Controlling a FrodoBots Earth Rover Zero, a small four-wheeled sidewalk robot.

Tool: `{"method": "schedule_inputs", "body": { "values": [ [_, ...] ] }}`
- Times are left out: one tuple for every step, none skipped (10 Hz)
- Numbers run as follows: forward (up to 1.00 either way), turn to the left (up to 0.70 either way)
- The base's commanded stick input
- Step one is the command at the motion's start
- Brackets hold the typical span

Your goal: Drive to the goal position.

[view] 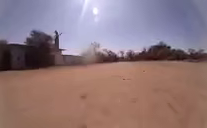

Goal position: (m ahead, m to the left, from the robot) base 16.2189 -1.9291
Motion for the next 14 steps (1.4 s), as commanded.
{"method": "schedule_inputs", "body": {
  "values": [
    [1.00,0.00],
    [1.00,0.00],
    [1.00,0.00],
    [1.00,0.00],
    [1.00,0.00],
    [1.00,0.00],
    [1.00,0.00],
    [1.00,0.00],
    [1.00,0.00],
    [1.00,0.00],
    [1.00,0.00],
    [1.00,0.00],
    [1.00,0.00],
    [1.00,0.00]
  ]
}}
